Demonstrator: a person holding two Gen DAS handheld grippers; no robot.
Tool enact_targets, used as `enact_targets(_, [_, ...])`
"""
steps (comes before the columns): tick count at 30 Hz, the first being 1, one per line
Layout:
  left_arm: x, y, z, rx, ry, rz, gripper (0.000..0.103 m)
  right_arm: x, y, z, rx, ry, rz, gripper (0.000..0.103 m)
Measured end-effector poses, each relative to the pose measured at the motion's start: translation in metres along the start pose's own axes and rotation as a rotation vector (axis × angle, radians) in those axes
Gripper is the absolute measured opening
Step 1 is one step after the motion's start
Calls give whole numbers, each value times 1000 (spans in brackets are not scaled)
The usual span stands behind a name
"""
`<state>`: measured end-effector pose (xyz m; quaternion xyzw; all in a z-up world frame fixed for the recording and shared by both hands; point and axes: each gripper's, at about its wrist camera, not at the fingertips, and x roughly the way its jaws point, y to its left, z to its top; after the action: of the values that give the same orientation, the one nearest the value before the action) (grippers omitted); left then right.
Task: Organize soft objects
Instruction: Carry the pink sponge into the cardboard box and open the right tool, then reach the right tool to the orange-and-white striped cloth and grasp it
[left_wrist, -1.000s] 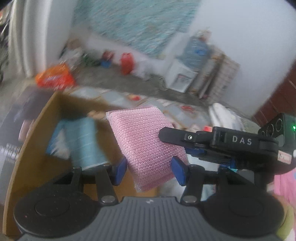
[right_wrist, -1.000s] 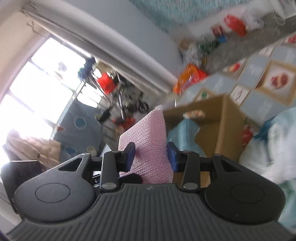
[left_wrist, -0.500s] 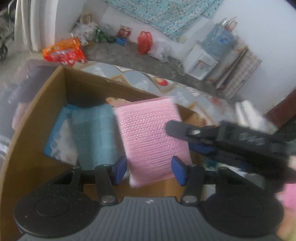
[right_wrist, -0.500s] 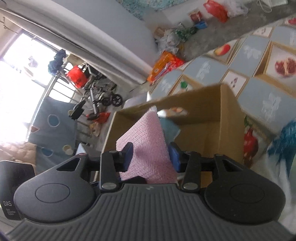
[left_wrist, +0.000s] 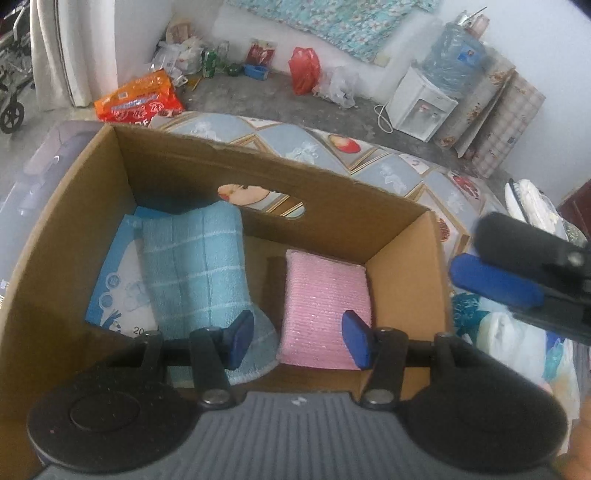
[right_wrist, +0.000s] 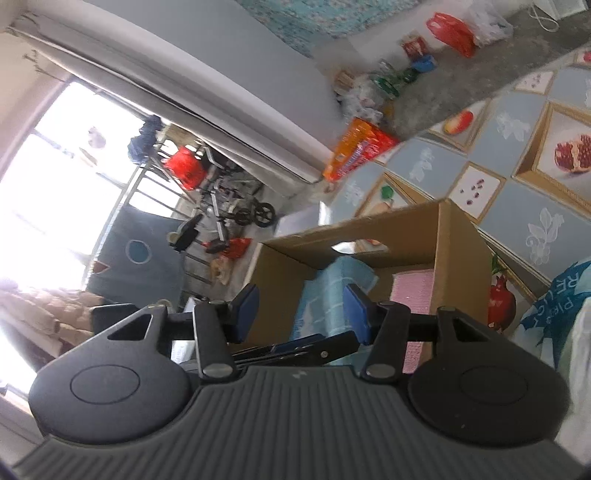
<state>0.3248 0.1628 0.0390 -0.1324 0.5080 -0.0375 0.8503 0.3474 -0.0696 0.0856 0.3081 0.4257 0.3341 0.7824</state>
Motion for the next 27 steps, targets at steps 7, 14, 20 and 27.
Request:
enact_targets(7, [-38,-14,-14,19,-75,9,75,-56,15,-16,-74,-24,23,58])
enact_targets(14, [-108,-42,-50,144,-189,-13,89,-136,13,-45,-128,-70,23,76])
enact_targets(20, [-162,-76,-101,260,-286,-82,99,-224,-6,-77,-129,-168,8,80])
enact_targets(27, [-178,-128,-175,377,-328,-177,100,-313,-43,-120,-99,-266,-38,83])
